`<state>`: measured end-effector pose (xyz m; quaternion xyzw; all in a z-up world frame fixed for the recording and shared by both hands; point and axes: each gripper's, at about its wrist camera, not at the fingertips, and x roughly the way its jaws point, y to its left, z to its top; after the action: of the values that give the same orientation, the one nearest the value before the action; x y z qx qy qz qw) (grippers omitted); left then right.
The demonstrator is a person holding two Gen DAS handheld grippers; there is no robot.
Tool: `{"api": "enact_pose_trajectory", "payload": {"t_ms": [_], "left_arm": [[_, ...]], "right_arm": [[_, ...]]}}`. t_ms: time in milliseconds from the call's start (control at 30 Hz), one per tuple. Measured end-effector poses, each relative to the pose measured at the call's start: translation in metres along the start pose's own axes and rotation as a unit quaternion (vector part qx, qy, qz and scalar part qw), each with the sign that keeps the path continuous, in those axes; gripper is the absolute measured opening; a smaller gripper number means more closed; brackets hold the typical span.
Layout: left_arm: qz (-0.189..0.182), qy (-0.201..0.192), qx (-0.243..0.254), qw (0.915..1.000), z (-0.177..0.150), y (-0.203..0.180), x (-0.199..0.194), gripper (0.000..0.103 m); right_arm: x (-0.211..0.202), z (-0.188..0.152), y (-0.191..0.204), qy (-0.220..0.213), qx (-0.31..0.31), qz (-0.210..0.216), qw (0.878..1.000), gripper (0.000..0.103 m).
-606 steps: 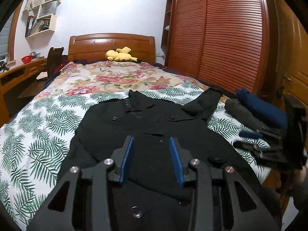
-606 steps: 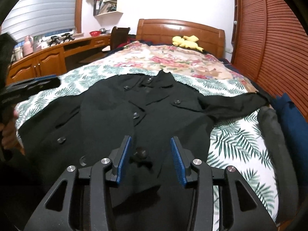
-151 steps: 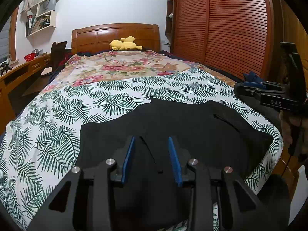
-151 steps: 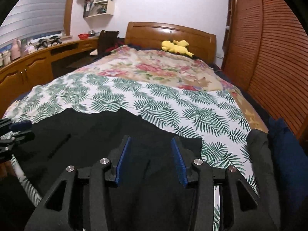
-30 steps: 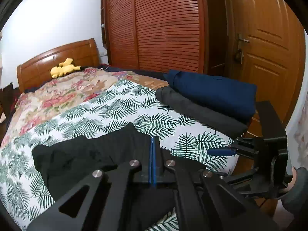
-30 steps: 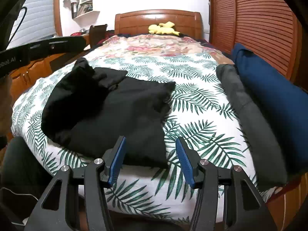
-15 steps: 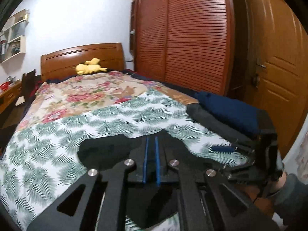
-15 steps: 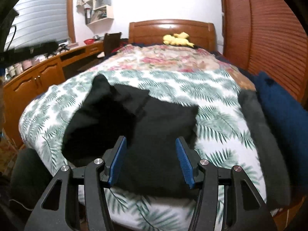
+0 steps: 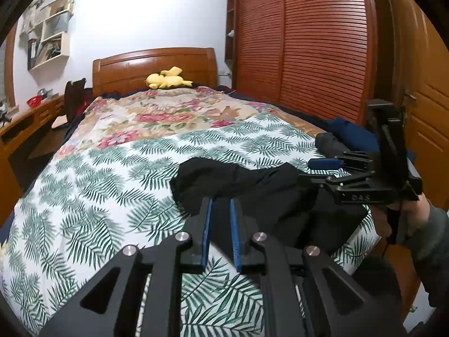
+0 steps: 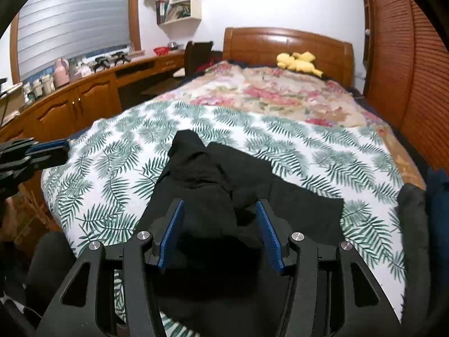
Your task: Fold large clothes
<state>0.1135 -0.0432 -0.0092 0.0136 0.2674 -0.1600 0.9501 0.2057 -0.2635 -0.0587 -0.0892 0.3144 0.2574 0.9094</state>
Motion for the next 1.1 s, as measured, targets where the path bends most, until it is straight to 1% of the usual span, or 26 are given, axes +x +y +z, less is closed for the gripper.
{"api": "enact_pose_trajectory", "payload": {"t_ms": [167,433,500,600,633,667,700,733,833,967,1100], "left_arm": [[0.015,0.007,-0.009,0.9998,-0.015,0.013,0.002,0.012],[0.030,0.018,-0.026,0.9991,-0.035,0.029,0.004,0.017],[0.033,0.019,-0.031,0.9988,-0.040,0.032,0.004,0.020],[0.036,0.020,-0.043,0.9982,-0.050,0.038,0.002,0.023],[0.037,0.021,-0.050,0.9979,-0.052,0.041,0.002,0.024],[0.037,0.021,-0.055,0.9976,-0.054,0.043,0.002,0.026],[0.037,0.021,-0.060,0.9973,-0.057,0.045,0.002,0.027],[0.039,0.021,-0.064,0.9970,-0.059,0.047,0.001,0.028],[0.042,0.021,-0.069,0.9965,-0.063,0.049,0.002,0.032],[0.030,0.026,-0.067,0.9969,-0.068,0.048,0.004,0.035],[0.020,0.032,-0.068,0.9970,-0.069,0.044,0.007,0.037]], "right_arm": [[0.023,-0.003,-0.006,0.031,0.013,0.015,0.999,0.054],[0.036,-0.012,0.001,0.056,0.011,0.026,0.998,0.054],[0.036,-0.014,0.002,0.060,0.009,0.030,0.998,0.050],[0.037,-0.015,0.005,0.064,0.003,0.032,0.997,0.042],[0.037,-0.016,0.006,0.066,0.001,0.035,0.997,0.035],[0.037,-0.017,0.007,0.068,-0.001,0.041,0.997,0.025],[0.037,-0.017,0.009,0.069,-0.005,0.046,0.997,0.020],[0.036,-0.017,0.012,0.068,-0.011,0.048,0.996,0.014],[0.028,-0.015,0.024,0.052,-0.038,0.049,0.997,0.008],[0.002,-0.003,0.047,0.009,-0.063,0.050,0.997,0.005],[-0.024,0.010,0.063,-0.024,-0.080,0.048,0.995,0.004]]}}
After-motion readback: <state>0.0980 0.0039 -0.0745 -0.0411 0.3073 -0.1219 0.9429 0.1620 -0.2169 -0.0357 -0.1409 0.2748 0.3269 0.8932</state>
